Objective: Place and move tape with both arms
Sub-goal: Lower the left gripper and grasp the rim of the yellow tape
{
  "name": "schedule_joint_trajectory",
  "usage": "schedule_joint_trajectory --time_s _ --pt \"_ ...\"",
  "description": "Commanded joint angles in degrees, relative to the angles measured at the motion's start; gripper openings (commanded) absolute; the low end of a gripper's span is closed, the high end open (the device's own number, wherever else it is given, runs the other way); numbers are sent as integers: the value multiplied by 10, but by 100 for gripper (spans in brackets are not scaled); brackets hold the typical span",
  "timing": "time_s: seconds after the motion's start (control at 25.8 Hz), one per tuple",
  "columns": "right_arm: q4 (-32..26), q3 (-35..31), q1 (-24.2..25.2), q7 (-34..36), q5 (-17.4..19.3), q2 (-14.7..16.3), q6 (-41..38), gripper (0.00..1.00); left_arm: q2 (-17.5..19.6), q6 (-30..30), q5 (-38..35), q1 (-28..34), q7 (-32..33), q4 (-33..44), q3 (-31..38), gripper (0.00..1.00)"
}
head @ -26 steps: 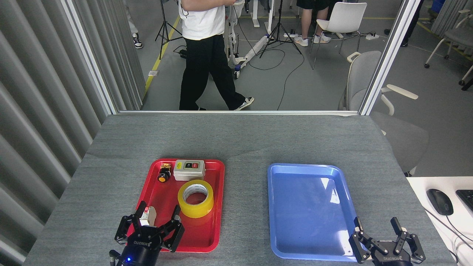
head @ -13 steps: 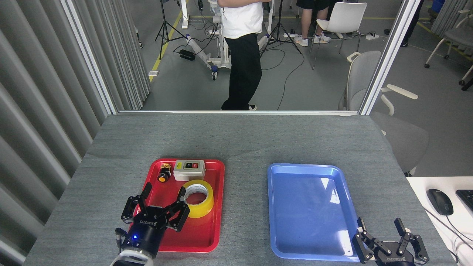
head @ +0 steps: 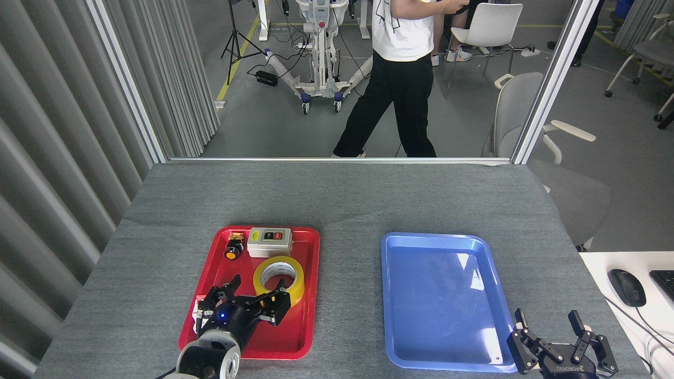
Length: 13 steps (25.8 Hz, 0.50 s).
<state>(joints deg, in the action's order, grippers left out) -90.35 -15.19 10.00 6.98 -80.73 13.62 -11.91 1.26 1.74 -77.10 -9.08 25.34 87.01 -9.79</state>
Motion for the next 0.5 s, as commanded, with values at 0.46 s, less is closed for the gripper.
schedule_joint_trajectory --time_s 0.46 --pt "0 0 -1 -1 -3 6 0 100 9 12 3 -168 163 -203 -56 100"
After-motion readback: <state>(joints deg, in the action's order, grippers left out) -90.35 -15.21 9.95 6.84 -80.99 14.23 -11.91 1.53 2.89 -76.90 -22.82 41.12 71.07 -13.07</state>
